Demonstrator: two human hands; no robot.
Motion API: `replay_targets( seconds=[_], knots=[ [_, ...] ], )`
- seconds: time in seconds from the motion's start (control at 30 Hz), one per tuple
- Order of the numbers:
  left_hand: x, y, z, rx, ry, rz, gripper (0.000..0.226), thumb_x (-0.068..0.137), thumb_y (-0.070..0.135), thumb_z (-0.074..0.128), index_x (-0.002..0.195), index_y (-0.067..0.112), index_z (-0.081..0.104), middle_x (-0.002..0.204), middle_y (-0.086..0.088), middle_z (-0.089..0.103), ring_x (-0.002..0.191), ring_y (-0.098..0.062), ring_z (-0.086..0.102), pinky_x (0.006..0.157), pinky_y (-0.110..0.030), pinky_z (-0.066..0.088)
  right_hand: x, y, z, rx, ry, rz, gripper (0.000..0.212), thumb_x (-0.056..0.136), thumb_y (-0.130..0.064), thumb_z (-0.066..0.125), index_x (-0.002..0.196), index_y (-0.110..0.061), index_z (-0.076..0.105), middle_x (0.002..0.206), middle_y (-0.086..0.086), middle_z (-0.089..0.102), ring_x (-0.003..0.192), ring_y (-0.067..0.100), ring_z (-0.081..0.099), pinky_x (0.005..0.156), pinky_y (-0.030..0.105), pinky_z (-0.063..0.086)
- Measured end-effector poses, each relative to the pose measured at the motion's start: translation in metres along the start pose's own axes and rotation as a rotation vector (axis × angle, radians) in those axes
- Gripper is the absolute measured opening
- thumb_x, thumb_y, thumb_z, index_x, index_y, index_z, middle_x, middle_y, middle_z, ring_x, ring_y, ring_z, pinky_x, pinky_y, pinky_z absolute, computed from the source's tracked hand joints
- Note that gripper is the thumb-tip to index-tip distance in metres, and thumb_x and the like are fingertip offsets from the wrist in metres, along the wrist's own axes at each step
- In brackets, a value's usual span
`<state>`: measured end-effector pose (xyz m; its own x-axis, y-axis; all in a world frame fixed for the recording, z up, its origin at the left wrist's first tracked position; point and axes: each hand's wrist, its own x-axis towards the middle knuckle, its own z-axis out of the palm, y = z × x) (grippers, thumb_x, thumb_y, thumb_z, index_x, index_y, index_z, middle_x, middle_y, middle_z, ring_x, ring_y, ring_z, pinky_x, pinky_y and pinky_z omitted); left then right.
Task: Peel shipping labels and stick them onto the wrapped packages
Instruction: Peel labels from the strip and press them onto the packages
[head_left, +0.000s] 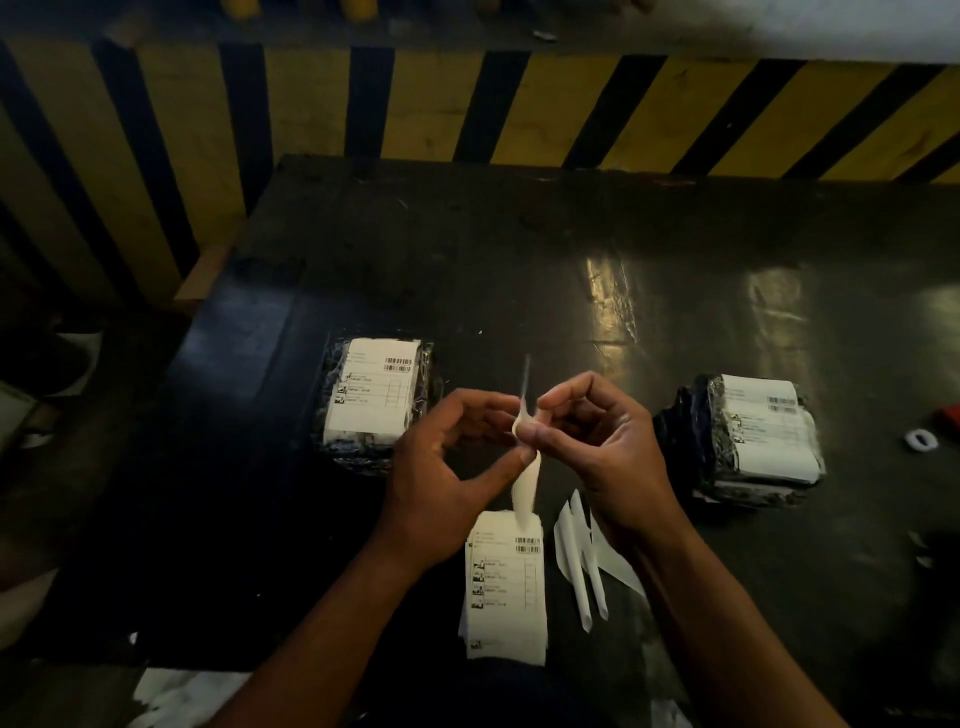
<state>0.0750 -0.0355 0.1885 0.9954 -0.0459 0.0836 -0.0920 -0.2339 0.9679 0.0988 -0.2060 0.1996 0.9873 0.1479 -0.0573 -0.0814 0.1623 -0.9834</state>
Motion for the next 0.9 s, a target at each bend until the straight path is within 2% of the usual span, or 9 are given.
replay_targets(
  seconds=[0.07,0.17,0.33,0.4,0.53,0.67,0.8,0.9],
  knots=[
    [0.000,0.001,0.000,-0.068,0.012,-0.034,0.035,0.084,0.012,0.080,0.116,0.020,0.067,0.108,0.007,0.074,0.104,-0.011,0.072,0.089,-0.028,0.060,0.000,0.001,0.000,0.017,0.018,0.015,0.028,0.071,-0.011,0.084,0.092,-0.008,0.065,0.086,0.010,0.070,0.084,0.023,0.070,0.087,0.037,0.059],
    [0.001,0.001,-0.003,-0.125,0.035,-0.058,0.030,0.085,0.007,0.079,0.112,0.016,0.069,0.103,0.005,0.077,0.099,-0.012,0.074,0.083,-0.022,0.059,0.000,0.004,-0.002,0.034,0.027,0.037,0.028,0.071,-0.014,0.084,0.091,-0.008,0.065,0.090,0.015,0.071,0.089,0.031,0.071,0.090,0.042,0.060],
    [0.002,-0.002,-0.002,-0.205,0.143,-0.131,0.035,0.087,0.001,0.075,0.116,0.020,0.067,0.095,0.001,0.075,0.094,-0.015,0.076,0.079,-0.030,0.062,0.000,0.012,-0.003,-0.018,0.085,0.034,0.015,0.082,-0.004,0.078,0.089,-0.008,0.065,0.091,0.007,0.073,0.089,0.021,0.072,0.082,0.035,0.060],
    [0.001,-0.004,-0.001,-0.253,0.199,-0.140,0.037,0.089,-0.001,0.073,0.118,0.020,0.065,0.094,-0.004,0.075,0.093,-0.018,0.076,0.076,-0.030,0.063,0.001,0.014,-0.003,-0.038,0.104,0.024,0.013,0.085,-0.002,0.076,0.091,-0.008,0.065,0.096,0.007,0.073,0.094,0.022,0.073,0.081,0.035,0.060],
    [-0.001,-0.007,0.002,-0.228,0.246,-0.101,0.030,0.093,0.001,0.069,0.116,0.020,0.067,0.103,0.001,0.076,0.099,-0.014,0.075,0.076,-0.025,0.062,0.000,0.017,-0.003,-0.051,0.118,0.032,0.013,0.087,-0.002,0.074,0.094,-0.012,0.070,0.099,0.003,0.075,0.099,0.021,0.073,0.090,0.042,0.059],
    [-0.004,-0.011,0.010,-0.189,0.281,-0.069,0.025,0.095,0.002,0.066,0.110,0.021,0.072,0.111,0.007,0.075,0.106,-0.008,0.072,0.078,-0.020,0.060,-0.004,0.017,0.004,-0.010,0.101,0.086,0.015,0.084,-0.003,0.075,0.092,-0.016,0.075,0.096,0.007,0.076,0.098,0.015,0.073,0.100,0.047,0.055],
    [-0.005,-0.018,0.018,-0.131,0.341,-0.023,0.023,0.097,0.003,0.064,0.114,0.015,0.074,0.117,0.001,0.072,0.109,-0.012,0.071,0.083,-0.023,0.060,-0.006,0.022,0.012,0.091,0.167,0.124,0.016,0.076,-0.019,0.076,0.091,-0.020,0.082,0.107,0.004,0.078,0.110,0.020,0.071,0.105,0.049,0.052],
    [-0.008,-0.020,0.022,-0.116,0.369,-0.024,0.024,0.100,0.006,0.061,0.117,0.018,0.073,0.116,0.004,0.069,0.110,-0.013,0.070,0.084,-0.026,0.061,-0.008,0.026,0.016,0.081,0.215,0.129,0.018,0.085,-0.009,0.073,0.101,-0.014,0.080,0.109,0.001,0.078,0.109,0.017,0.071,0.104,0.045,0.053]
  ],
)
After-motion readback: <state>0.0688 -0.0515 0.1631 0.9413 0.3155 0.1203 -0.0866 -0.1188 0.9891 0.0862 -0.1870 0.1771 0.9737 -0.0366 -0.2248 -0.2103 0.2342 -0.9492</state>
